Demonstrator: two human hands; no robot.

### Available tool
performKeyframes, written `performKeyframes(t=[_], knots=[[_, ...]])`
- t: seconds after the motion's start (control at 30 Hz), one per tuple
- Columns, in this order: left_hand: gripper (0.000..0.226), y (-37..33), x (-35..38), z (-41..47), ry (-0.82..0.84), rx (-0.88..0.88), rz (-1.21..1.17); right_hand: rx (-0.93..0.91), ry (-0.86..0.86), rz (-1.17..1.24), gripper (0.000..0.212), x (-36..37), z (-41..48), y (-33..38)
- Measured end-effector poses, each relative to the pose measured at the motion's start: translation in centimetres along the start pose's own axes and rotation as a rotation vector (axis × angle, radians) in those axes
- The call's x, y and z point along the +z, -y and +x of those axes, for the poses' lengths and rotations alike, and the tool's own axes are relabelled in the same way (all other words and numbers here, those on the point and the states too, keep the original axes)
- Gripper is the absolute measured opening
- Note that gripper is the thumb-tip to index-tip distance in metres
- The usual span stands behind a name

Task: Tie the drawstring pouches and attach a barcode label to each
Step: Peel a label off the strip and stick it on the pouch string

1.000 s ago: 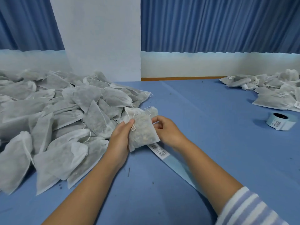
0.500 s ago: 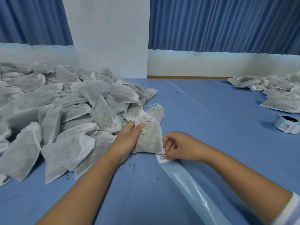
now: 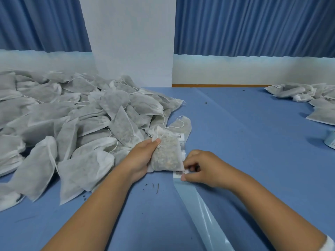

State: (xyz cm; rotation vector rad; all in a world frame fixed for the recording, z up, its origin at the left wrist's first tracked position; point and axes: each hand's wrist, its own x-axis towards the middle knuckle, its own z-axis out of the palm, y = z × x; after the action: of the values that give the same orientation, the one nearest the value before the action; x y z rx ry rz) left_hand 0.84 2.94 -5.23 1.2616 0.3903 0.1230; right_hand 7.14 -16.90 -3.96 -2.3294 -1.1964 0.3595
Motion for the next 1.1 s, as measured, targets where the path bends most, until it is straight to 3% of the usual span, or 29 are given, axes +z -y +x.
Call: performKeyframes(t=[0.2, 0.4, 0.53, 0.73, 0.93, 1.1], knots=[[0.023, -0.1, 0.0, -0.4, 0.06, -0.105, -0.077, 0.029, -0.059, -0.094, 0.017, -0.1, 0.1, -0.6], [0.025, 0.2, 0.2, -0.3, 0.131, -0.167, -0.178, 0.061, -0.049, 0.023, 0.023, -0.9, -0.3, -0.5], [0.025, 0.1, 0.2, -0.1, 0.147, -0.211, -0.187, 0.055, -0.072, 0.071, 0.015, -1.1, -0.6, -0.6], [0.022, -0.1, 0.2, -0.1, 0.112, -0.24, -0.152, 0.086, -0.077, -0.106, 0.023, -0.6, -0.5, -0.5], [0.022, -0.3, 0.3, -0.3, 0.117, -0.247, -0.157, 0.125, -0.172, -0.003, 0.007, -0.3, -0.5, -0.1], [0.022, -0.4, 0.3, -0.3, 0.125, -0.256, -0.157, 0.152, -0.191, 0.073, 0.019, 0.1, -0.4, 0.0]])
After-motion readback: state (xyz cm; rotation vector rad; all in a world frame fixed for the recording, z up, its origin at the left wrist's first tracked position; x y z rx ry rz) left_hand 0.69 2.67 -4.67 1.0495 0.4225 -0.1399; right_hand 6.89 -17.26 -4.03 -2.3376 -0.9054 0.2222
